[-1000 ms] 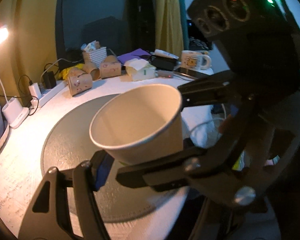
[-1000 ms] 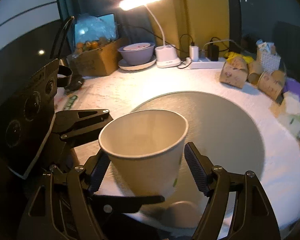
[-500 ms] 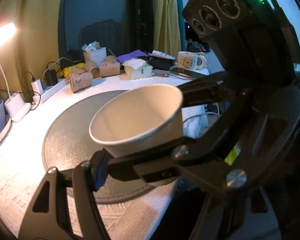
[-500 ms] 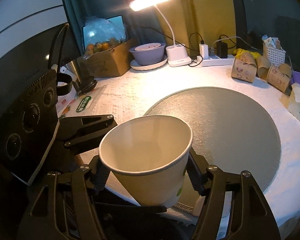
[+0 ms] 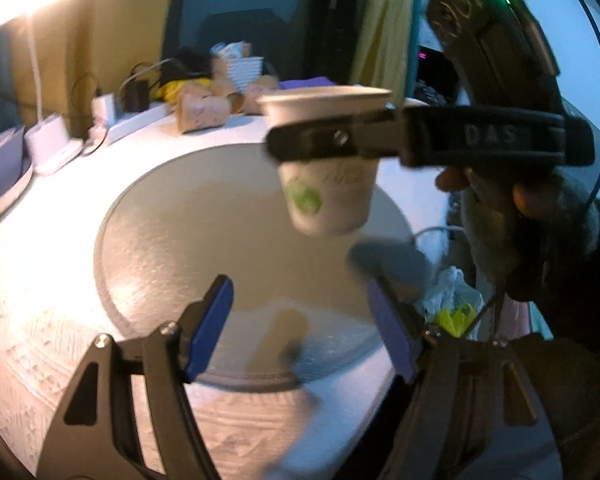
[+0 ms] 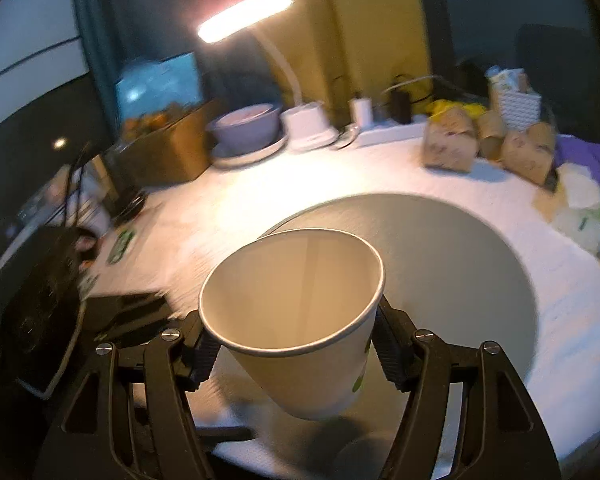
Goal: Flip cup upright
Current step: 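Carry the white cup over the grey mat with the right gripper, then lower the white cup upright onto the grey mat with the right gripper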
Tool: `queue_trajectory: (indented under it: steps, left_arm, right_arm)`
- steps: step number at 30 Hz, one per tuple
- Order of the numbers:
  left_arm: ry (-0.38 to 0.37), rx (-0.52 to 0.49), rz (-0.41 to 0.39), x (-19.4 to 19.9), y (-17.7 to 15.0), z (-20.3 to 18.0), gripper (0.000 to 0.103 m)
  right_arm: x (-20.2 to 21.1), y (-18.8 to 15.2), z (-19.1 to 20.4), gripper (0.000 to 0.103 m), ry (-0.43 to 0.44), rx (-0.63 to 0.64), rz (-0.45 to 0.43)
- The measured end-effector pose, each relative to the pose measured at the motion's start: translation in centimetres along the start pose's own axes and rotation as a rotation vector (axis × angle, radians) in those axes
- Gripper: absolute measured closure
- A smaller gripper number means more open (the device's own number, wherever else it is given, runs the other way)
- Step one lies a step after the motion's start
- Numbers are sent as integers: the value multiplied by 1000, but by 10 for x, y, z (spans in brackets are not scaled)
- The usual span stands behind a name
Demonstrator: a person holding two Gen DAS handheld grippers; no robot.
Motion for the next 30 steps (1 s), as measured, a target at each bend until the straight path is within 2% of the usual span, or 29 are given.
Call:
queue_trajectory:
  steps: [4,17,23,30]
  left_arm:
    - [42,57,-8,-2,8,20,32]
    - [206,250,-4,-18,18,81,31]
    - [277,297,-1,-26,19,100,31]
    - [293,324,31,-32,17,107,31]
  right_arm:
    - [-13,11,-22,34,-74,2,-28]
    - [-59,13,-45,34,-108,9,-20]
    - [-71,15,-49,34,-78,-8,-9]
    - [-79,19,-52,34,-95,-7,12]
Point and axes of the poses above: each gripper's, at about its wrist camera, not at the fingertips, and x roughly against the way its jaws point, z to its left, y to its top, the point moved 5 cm from there along -x, roughly the way its jaws point, and after that the axes turned 11 degrees about -z, right-handed, at the moved point
